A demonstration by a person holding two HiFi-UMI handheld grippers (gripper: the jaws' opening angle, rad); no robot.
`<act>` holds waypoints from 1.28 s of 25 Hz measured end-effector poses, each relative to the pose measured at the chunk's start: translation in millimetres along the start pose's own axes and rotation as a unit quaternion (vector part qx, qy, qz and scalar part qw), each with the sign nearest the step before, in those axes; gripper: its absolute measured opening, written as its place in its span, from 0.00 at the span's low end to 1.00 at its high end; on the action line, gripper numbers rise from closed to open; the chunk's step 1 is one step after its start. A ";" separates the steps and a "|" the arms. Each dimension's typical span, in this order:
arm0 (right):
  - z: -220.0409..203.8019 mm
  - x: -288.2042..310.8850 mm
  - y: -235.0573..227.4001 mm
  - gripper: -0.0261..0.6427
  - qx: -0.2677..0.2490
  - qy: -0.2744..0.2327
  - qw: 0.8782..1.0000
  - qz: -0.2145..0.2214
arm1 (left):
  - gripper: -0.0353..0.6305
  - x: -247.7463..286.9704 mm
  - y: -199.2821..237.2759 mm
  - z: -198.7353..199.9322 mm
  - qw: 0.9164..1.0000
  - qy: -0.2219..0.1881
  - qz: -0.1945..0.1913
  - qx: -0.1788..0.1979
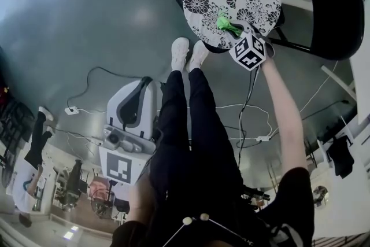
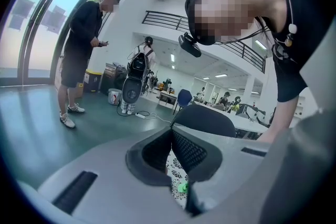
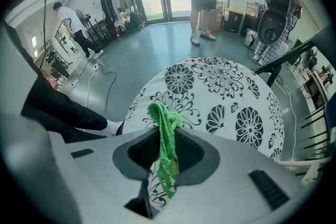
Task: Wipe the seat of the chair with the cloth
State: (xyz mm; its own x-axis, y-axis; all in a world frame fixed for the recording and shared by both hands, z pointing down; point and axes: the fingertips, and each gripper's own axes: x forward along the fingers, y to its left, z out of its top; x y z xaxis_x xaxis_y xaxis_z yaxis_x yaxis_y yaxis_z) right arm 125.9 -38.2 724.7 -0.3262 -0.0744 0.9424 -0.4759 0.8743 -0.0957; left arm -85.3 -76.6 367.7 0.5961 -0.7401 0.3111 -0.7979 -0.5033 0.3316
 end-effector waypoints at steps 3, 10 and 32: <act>-6.3 0.8 25.9 0.16 -0.003 0.000 1.000 0.021 | 0.06 1.1 2.0 -0.2 1.000 -0.001 0.000 -0.001; -13.7 -3.6 73.3 0.16 -0.034 0.007 0.997 0.067 | 0.06 0.8 -1.2 -0.1 1.000 0.000 -0.002 -0.001; -66.8 -49.1 -198.4 0.17 0.115 0.043 0.978 -0.169 | 0.06 11.3 -3.2 -3.5 1.000 0.013 -0.010 0.002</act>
State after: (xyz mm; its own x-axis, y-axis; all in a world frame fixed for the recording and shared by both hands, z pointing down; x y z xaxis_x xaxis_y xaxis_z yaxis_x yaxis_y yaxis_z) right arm 290.9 -175.9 718.8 -0.0538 -0.2920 0.9549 -0.7193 0.6746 0.1658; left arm -75.8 -81.8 373.3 0.6135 -0.7189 0.3269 -0.7866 -0.5194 0.3338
